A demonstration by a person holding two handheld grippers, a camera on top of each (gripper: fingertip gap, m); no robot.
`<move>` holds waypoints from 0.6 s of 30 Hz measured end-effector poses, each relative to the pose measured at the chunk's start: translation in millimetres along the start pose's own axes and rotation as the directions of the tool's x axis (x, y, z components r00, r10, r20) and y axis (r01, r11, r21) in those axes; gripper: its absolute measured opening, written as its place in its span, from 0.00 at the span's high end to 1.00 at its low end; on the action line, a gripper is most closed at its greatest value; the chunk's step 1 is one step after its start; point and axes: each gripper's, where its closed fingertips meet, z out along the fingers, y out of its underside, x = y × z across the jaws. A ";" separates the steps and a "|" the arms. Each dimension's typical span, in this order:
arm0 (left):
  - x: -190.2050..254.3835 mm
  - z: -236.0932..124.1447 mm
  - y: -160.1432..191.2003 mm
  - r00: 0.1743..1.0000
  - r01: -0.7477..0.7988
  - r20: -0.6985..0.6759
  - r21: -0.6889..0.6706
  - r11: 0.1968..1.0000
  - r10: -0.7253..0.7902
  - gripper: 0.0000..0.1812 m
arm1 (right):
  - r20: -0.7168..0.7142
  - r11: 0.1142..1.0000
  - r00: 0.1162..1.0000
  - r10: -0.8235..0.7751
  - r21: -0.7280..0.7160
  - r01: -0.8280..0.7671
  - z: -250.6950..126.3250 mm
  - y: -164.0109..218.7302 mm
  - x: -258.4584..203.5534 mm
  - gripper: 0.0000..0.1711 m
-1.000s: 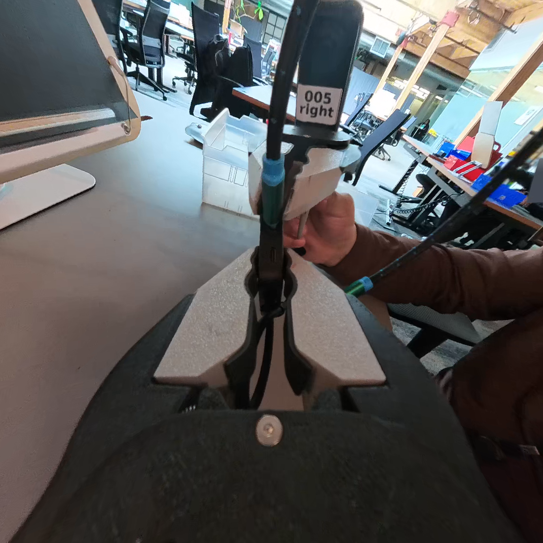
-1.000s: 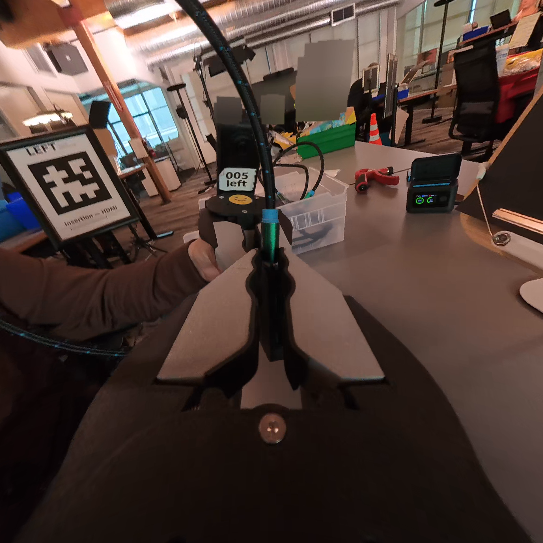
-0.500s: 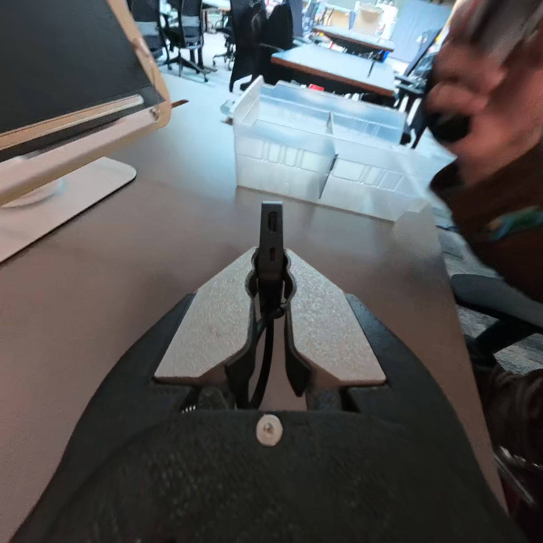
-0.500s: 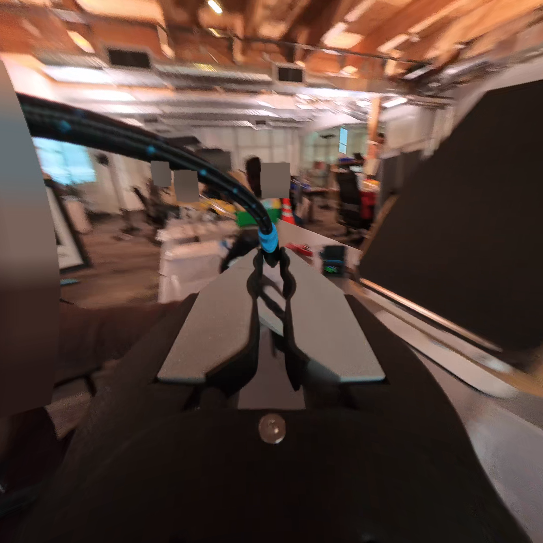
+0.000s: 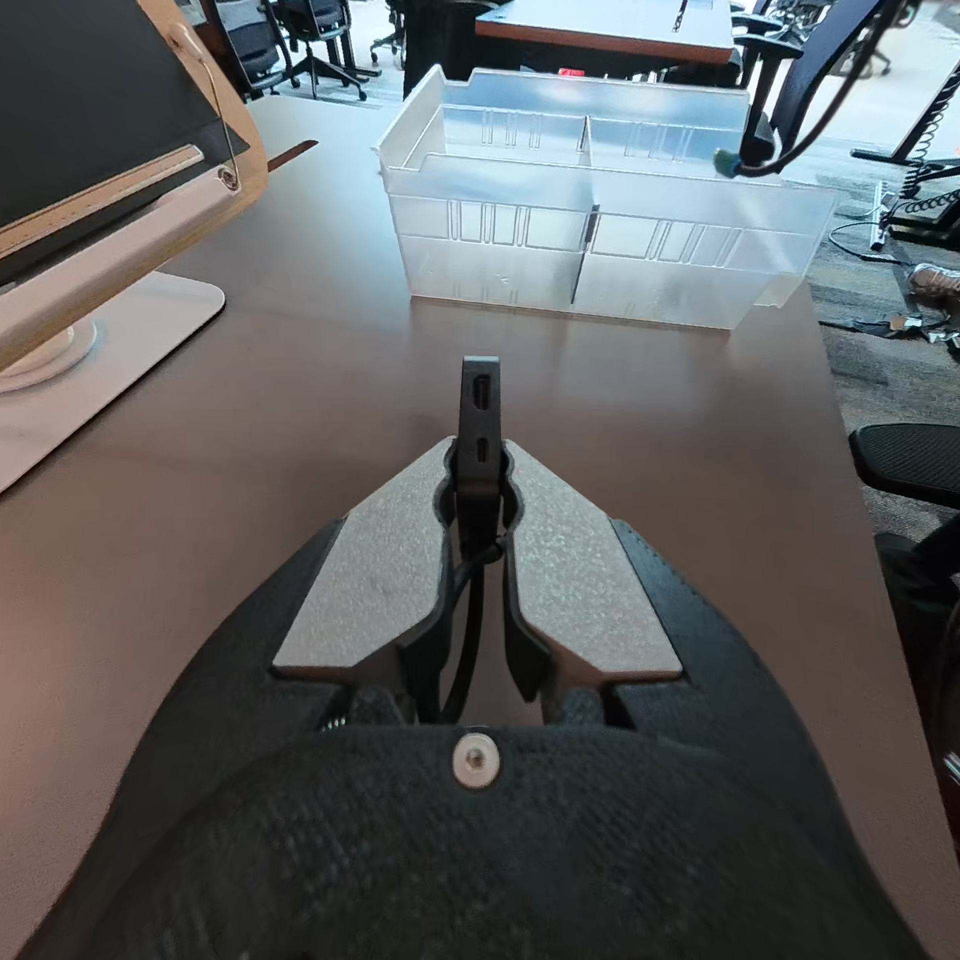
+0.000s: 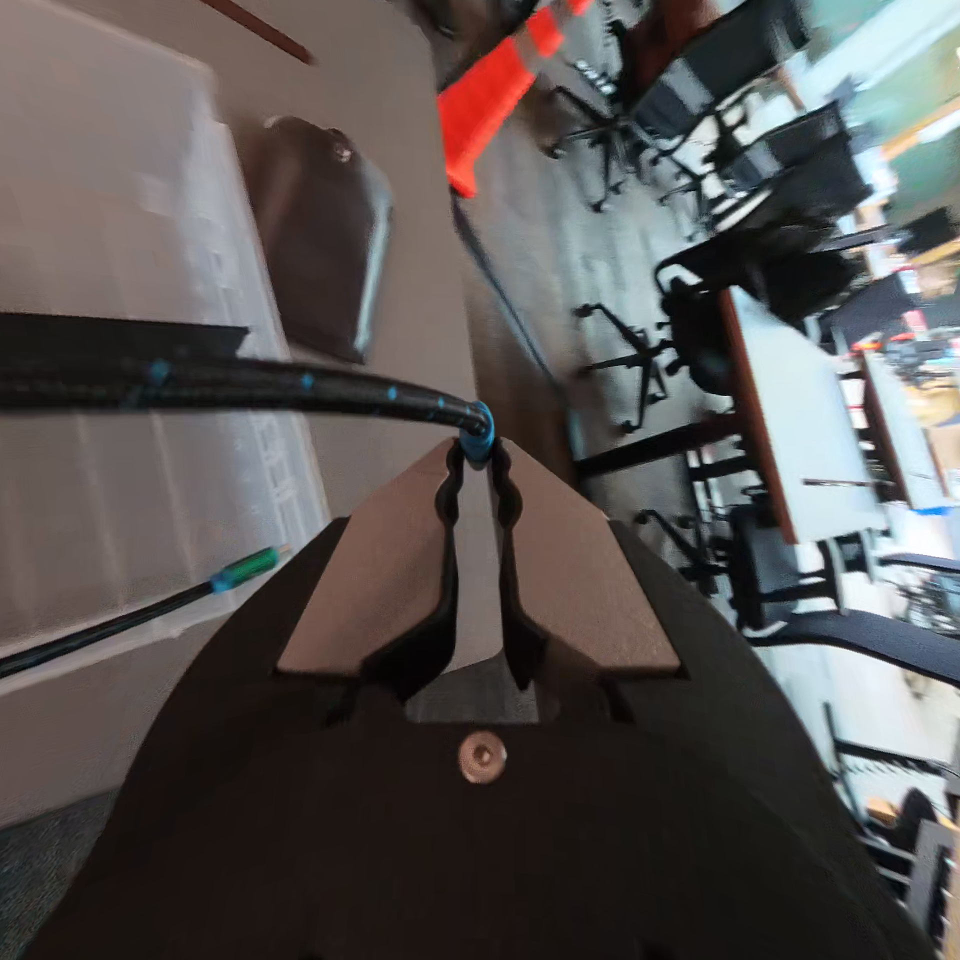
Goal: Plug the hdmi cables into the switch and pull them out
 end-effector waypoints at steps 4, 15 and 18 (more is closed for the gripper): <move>-11.2 -3.5 7.7 0.999 0.019 0.041 -0.014 1.000 -0.019 0.94 | -0.098 0.991 0.987 -0.125 0.036 0.129 6.4 -16.1 -11.0 0.95; 1.0 -6.8 -4.1 0.999 0.031 -0.028 0.039 0.999 -0.030 0.94 | 0.572 0.767 0.694 -0.438 -0.165 0.620 42.6 51.4 -201.4 0.95; 18.7 -7.7 -9.9 0.991 0.010 -0.134 0.081 0.997 0.001 0.94 | 0.626 0.729 0.712 -0.319 -0.318 0.606 56.8 67.6 -201.0 0.89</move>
